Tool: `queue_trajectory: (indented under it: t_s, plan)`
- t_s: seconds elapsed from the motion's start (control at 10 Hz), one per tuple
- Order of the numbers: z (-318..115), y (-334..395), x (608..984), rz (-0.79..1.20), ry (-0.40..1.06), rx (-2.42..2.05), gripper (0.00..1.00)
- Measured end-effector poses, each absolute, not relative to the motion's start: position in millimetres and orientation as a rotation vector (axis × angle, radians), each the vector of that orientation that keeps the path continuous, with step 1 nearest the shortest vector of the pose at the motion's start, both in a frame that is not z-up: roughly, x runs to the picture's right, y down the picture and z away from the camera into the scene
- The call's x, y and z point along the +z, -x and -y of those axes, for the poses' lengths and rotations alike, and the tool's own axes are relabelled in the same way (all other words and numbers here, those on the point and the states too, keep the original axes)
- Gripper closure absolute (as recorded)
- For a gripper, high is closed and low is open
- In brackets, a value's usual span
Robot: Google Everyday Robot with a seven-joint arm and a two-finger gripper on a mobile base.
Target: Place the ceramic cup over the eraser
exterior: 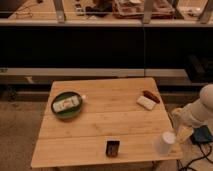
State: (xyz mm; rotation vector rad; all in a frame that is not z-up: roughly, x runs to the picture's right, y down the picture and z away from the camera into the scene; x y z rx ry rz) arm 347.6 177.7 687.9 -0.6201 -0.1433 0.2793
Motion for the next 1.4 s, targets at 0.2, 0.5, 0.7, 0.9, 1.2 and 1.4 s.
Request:
queue_trajectory:
  t_s: [0.2, 0.5, 0.7, 0.9, 1.2, 1.4]
  plan:
    - [-188, -344, 690, 0.153, 0.651, 0.276, 0.20]
    - [-211, -335, 691, 0.173, 0.725, 0.246, 0.20]
    - [-220, -334, 692, 0.166, 0.755, 0.227, 0.20]
    - [-229, -336, 696, 0.174, 0.777, 0.238, 0.20]
    - [-235, -332, 704, 0.217, 0.790, 0.244, 0.20]
    - [-239, -332, 708, 0.227, 0.797, 0.238, 0.20]
